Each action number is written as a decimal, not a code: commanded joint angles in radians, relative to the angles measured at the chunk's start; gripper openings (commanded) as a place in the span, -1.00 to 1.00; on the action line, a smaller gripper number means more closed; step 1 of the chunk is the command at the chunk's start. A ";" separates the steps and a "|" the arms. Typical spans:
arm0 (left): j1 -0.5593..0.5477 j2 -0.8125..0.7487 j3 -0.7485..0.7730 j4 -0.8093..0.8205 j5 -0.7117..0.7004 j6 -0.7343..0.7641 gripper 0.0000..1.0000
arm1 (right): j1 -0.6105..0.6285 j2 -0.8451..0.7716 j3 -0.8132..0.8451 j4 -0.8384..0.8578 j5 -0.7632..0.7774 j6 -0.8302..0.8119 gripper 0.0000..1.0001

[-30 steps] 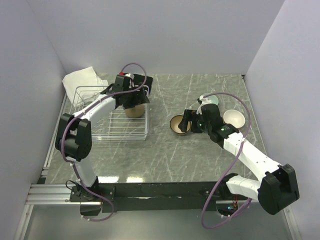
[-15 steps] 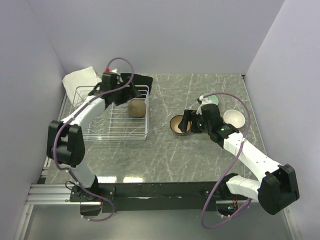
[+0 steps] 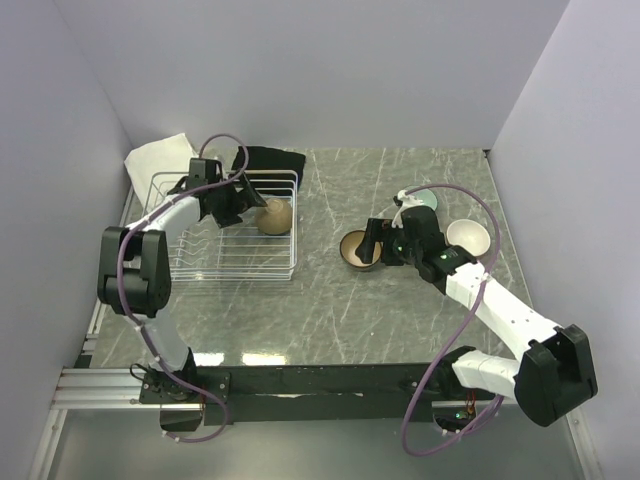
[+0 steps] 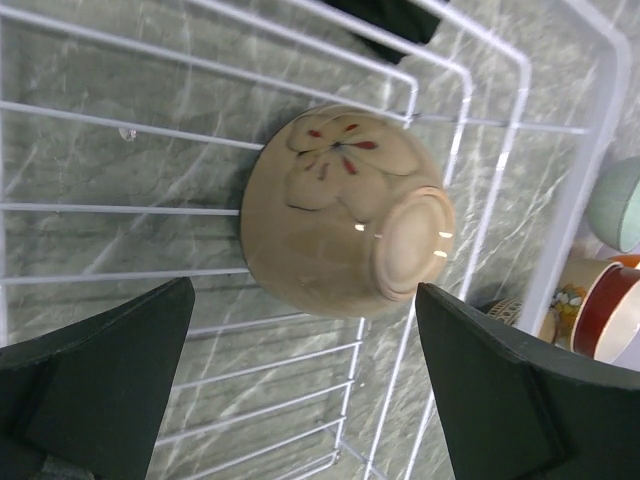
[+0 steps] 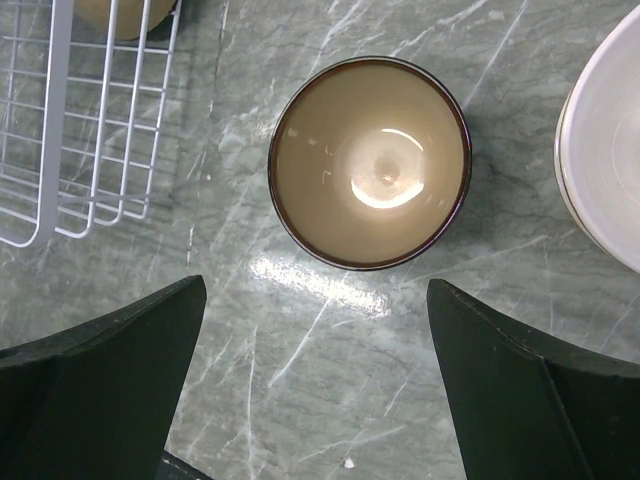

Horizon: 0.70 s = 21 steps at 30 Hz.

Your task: Unload the bowls from the dish rack

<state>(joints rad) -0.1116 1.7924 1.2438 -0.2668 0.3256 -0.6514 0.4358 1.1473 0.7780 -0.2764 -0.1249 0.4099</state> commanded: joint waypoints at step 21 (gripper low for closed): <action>0.009 0.154 -0.029 0.190 0.119 -0.109 0.99 | -0.003 0.020 0.052 0.019 0.001 0.009 0.98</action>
<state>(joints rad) -0.1093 1.9312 1.2579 -0.1322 0.4343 -0.7025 0.4358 1.1664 0.7849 -0.2771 -0.1246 0.4213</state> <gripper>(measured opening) 0.994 0.993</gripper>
